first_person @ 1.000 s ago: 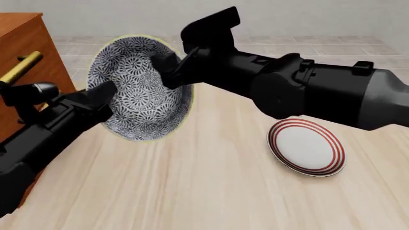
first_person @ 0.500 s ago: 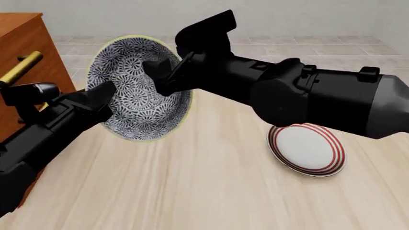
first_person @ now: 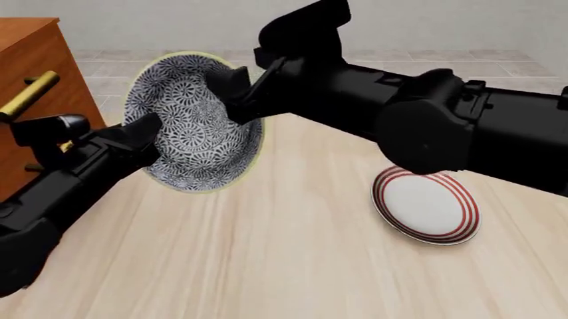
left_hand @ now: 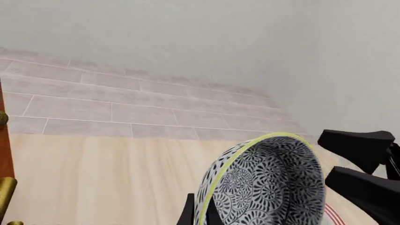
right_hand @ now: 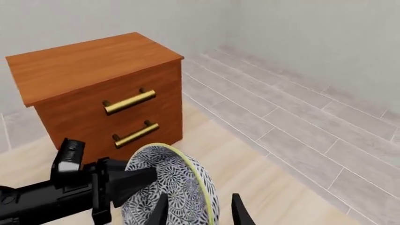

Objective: Put the bowl on top of the cabinet.

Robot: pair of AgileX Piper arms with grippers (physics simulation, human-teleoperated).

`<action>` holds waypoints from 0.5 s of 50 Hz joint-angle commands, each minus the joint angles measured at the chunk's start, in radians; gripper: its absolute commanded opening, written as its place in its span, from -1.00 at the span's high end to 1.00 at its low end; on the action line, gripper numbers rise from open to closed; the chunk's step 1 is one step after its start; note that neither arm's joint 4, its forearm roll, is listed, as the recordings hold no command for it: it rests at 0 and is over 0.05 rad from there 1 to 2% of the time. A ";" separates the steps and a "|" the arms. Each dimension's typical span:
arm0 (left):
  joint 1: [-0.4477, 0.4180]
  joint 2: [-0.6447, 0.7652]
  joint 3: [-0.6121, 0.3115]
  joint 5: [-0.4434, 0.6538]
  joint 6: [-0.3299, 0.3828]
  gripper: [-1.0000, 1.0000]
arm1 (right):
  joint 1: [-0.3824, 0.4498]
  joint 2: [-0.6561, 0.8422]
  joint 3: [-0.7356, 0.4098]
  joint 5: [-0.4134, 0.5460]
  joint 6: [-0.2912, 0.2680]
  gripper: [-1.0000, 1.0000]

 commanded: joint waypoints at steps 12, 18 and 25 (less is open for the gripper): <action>0.001 0.021 -0.018 -0.003 0.014 1.00 | -0.021 -0.155 -0.004 0.044 -0.038 -1.00; -0.002 0.019 -0.030 0.011 0.020 1.00 | -0.031 -0.204 0.004 0.049 -0.036 -1.00; 0.005 -0.013 -0.040 0.039 0.025 1.00 | -0.010 -0.313 0.084 -0.054 0.060 -1.00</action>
